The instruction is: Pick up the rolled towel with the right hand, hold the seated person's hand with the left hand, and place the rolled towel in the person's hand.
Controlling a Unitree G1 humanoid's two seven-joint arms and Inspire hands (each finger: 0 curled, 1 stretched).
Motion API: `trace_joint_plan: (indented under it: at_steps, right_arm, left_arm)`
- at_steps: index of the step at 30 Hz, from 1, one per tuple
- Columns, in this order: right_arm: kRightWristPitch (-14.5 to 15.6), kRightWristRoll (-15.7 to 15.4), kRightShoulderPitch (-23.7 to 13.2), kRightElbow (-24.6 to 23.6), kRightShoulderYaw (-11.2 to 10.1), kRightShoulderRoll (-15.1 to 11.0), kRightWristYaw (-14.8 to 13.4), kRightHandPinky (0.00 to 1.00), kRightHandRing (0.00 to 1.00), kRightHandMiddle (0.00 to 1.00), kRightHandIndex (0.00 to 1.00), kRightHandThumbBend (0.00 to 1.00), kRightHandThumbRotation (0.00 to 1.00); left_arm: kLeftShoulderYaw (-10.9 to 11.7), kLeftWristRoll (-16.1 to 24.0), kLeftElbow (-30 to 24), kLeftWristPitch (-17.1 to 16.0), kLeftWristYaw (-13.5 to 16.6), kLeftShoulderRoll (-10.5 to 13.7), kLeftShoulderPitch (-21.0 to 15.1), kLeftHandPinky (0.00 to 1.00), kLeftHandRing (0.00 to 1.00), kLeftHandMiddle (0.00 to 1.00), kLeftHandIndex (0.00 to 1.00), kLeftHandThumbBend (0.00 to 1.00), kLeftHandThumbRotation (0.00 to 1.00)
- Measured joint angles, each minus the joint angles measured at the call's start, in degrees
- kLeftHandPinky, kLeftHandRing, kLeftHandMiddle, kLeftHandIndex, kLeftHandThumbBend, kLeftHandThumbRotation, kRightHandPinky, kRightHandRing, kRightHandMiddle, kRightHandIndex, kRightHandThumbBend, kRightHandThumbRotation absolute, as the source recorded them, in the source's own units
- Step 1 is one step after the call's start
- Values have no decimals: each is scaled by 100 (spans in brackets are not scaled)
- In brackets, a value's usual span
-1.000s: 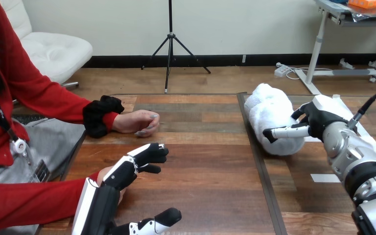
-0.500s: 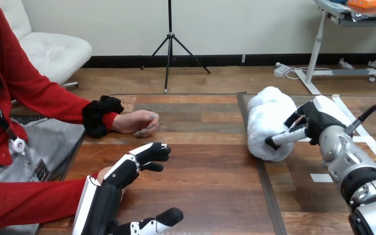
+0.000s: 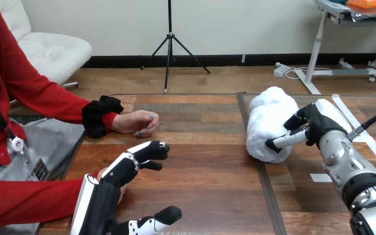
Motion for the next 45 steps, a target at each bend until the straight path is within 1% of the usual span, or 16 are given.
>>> trace_joint_plan:
  at_steps: [8,15,20,24,26,32,37,45]
  right_arm:
    - [-255,206,124,-32,-163,-2,0,40,46,51,40,73,0]
    - [-484,310,279,-153,-217,-23,19,41,47,50,39,73,0]
    - [-609,331,405,-300,-225,-49,134,39,44,47,38,73,0]
    - [-691,326,512,-479,-218,-86,285,38,44,47,39,73,0]
    - [-730,319,559,-573,-209,-114,384,34,41,45,39,73,0]
    - [-758,283,717,-966,-166,-224,688,30,37,41,38,74,0]
    - [-752,213,851,-1347,-125,-319,896,29,35,39,38,73,0]
    - [-672,153,1146,-2034,-125,-494,1287,29,34,38,37,73,0]
  left_arm:
    - [-1,-13,-2,-44,-10,-2,-14,62,71,74,74,83,49]
    - [32,-13,-2,-119,-10,-1,-23,62,70,74,74,82,50]
    - [76,-12,-2,-153,-10,1,-29,62,70,73,74,82,50]
    - [105,-13,-2,-159,-10,8,-34,62,70,73,74,82,49]
    - [112,-15,-1,-159,-12,14,-39,62,70,73,74,81,49]
    - [111,-69,1,-161,-32,40,-64,62,70,73,74,81,48]
    - [112,-123,7,-161,-46,66,-83,61,70,73,74,82,48]
    - [113,-146,11,-161,-65,94,-114,61,70,73,74,82,47]
